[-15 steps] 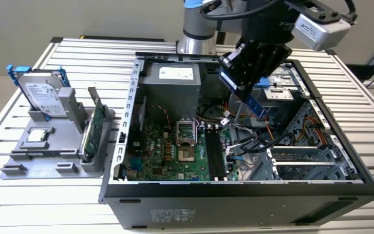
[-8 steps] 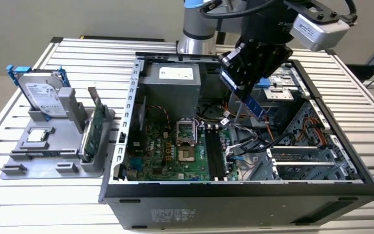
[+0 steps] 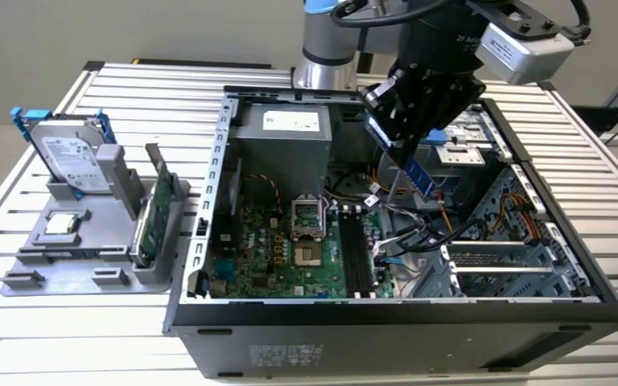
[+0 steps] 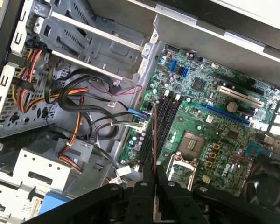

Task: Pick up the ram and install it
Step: 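Insert the ram into the slot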

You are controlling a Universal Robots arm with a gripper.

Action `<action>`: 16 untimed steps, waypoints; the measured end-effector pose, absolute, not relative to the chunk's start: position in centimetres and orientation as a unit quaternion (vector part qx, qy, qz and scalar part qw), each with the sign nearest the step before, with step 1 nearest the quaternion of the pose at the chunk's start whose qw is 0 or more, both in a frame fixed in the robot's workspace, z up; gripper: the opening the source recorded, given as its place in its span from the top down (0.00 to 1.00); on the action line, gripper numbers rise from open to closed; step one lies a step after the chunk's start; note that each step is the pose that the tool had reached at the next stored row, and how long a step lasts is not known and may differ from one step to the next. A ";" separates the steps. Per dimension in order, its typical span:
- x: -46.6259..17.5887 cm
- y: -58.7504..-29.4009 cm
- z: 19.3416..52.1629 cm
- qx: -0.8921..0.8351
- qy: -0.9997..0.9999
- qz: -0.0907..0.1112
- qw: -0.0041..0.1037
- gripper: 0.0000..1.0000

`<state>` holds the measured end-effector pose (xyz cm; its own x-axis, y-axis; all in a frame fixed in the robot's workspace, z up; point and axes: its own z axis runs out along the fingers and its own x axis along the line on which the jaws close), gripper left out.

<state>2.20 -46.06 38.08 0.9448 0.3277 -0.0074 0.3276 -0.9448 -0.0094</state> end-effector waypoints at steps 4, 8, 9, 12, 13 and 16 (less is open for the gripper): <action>2.2 -46.1 38.1 -0.988 -0.154 0.004 0.004 1.00; 2.2 -46.1 38.1 -0.990 -0.141 0.004 0.004 1.00; 2.2 -46.1 38.1 -0.990 -0.137 0.004 0.004 1.00; 2.2 -46.1 38.1 -0.993 -0.120 0.004 0.004 1.00; 2.2 -46.1 38.1 -0.994 -0.107 0.004 0.004 1.00; 2.2 -46.1 38.1 -0.995 -0.097 0.004 0.004 1.00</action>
<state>2.20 -46.07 38.08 0.9811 0.1934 -0.0074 0.1934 -0.9811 -0.0093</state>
